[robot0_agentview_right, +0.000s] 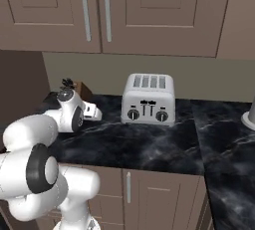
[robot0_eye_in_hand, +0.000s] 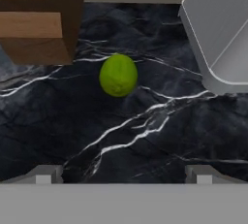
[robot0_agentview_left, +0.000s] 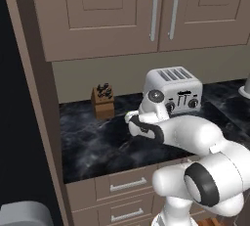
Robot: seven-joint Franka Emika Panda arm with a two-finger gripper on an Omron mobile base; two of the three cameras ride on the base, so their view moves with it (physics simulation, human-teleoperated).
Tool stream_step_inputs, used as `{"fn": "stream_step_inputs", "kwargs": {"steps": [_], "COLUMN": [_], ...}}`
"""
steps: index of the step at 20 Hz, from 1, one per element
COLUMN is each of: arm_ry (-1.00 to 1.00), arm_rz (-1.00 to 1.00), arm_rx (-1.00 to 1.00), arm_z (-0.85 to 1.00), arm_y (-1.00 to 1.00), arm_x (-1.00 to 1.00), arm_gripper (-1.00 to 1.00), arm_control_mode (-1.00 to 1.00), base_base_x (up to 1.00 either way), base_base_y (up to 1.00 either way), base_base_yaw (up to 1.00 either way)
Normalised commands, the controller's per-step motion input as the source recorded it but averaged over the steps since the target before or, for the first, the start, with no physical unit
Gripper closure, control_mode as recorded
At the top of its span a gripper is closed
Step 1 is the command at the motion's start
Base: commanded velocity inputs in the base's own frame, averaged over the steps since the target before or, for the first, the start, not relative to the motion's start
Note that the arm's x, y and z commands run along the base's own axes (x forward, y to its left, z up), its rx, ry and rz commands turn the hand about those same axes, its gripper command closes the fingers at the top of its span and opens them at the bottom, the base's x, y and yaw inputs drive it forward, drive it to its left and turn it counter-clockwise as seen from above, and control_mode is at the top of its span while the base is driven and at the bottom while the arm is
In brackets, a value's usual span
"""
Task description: Place the beer on the top shelf of the fridge to keep it out of children's reach, and place the kiwi and lime on lower shelves for easy access.
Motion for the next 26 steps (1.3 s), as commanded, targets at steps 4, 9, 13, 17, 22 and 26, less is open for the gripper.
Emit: {"fn": "stream_step_inputs", "kwargs": {"steps": [4,9,13,17,22,26], "arm_ry": [0.00,0.00,0.00,0.00,0.00,0.00], "arm_rz": [0.00,0.00,0.00,0.00,0.00,0.00], "arm_rx": [0.00,0.00,0.00,0.00,0.00,0.00], "arm_z": [-0.13,-0.12,-0.13,-0.16,-0.17,-0.18], "arm_y": [0.06,0.06,0.01,0.02,0.05,0.08], "arm_x": [0.31,0.31,0.30,0.31,0.30,0.28], "arm_gripper": [-1.00,-1.00,-1.00,-1.00,-1.00,-1.00], "arm_control_mode": [-1.00,-1.00,-1.00,-1.00,-1.00,-1.00], "base_base_x": [0.00,0.00,0.00,0.00,0.00,0.00], "base_base_y": [0.00,0.00,0.00,0.00,0.00,0.00], "base_base_yaw": [0.00,0.00,0.00,0.00,0.00,0.00]}}
